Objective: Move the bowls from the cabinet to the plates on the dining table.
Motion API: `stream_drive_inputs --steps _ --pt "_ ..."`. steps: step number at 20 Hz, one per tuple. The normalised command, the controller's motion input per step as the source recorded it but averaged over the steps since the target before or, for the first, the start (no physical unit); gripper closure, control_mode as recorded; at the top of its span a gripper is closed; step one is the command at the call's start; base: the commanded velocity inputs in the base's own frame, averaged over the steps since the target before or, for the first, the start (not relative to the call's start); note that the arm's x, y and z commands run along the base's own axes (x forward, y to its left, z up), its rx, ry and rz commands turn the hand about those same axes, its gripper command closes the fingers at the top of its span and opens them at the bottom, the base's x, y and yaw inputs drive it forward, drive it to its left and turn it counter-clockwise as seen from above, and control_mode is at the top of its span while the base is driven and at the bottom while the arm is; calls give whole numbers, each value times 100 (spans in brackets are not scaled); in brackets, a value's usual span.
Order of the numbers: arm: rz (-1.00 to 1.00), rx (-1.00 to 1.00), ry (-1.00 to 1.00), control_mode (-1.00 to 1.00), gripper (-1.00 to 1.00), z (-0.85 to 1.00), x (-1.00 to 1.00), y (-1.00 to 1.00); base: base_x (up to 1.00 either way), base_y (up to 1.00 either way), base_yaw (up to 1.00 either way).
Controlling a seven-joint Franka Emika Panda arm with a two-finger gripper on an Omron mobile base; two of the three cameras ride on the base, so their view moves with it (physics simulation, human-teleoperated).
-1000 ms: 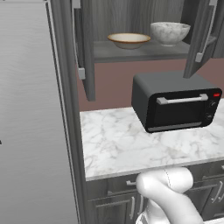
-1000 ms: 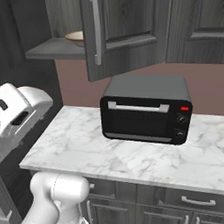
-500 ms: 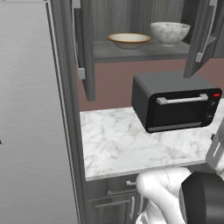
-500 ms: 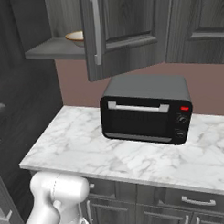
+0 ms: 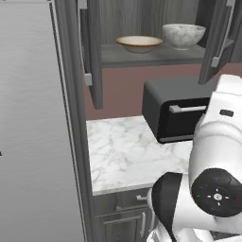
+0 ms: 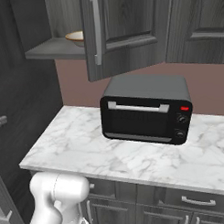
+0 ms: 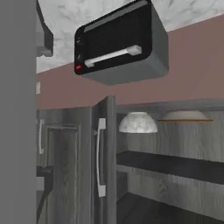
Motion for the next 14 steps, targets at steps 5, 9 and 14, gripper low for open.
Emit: stream_drive_inputs --steps 5,9,14 --pt "-13 -19 -11 -100 -100 2 77 1 0 0 0" --pt "-11 -5 -4 -100 -100 0 81 -1 0 0 0" --pt "-8 2 0 -100 -100 0 74 -13 0 0 0"
